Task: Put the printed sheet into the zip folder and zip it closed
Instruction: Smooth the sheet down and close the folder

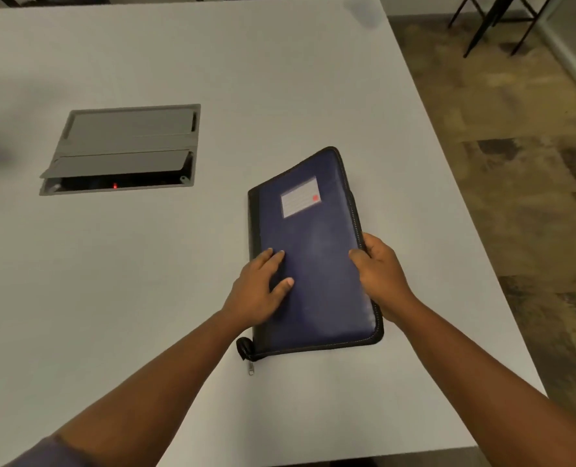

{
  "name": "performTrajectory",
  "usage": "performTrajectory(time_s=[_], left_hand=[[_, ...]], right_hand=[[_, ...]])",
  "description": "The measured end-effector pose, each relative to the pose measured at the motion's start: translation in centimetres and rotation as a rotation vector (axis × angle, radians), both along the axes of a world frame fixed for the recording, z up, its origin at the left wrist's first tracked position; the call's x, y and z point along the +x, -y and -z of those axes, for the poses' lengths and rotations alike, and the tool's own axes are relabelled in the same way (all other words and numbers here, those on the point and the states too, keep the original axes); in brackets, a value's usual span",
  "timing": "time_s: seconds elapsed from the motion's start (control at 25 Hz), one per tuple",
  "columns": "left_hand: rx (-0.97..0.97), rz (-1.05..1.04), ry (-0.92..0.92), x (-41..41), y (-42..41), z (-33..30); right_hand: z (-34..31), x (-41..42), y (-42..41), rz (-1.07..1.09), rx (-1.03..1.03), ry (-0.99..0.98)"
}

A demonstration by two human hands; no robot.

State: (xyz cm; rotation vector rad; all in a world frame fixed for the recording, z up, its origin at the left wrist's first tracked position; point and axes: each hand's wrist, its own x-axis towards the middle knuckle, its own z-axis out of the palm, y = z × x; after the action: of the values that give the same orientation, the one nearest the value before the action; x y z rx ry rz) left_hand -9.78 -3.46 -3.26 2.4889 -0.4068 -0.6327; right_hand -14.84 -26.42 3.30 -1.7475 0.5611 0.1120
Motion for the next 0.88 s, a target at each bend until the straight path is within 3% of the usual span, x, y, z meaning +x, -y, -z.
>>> performTrajectory(time_s=[0.16, 0.44, 0.88], left_hand=[[0.027, -0.109, -0.106, -0.1, -0.2, 1.9], [0.064, -0.056, -0.115, -0.9, -0.9, 3.1], [-0.015, -0.27, -0.12, -1.4, -4.0, 2.4]], right_hand=[[4.8, -0.9, 2.5, 0.015, -0.24, -0.108], [8.5, -2.4, 2.4, -0.087, -0.501, -0.303], [10.0, -1.0, -0.8, -0.189, -0.66, -0.264]])
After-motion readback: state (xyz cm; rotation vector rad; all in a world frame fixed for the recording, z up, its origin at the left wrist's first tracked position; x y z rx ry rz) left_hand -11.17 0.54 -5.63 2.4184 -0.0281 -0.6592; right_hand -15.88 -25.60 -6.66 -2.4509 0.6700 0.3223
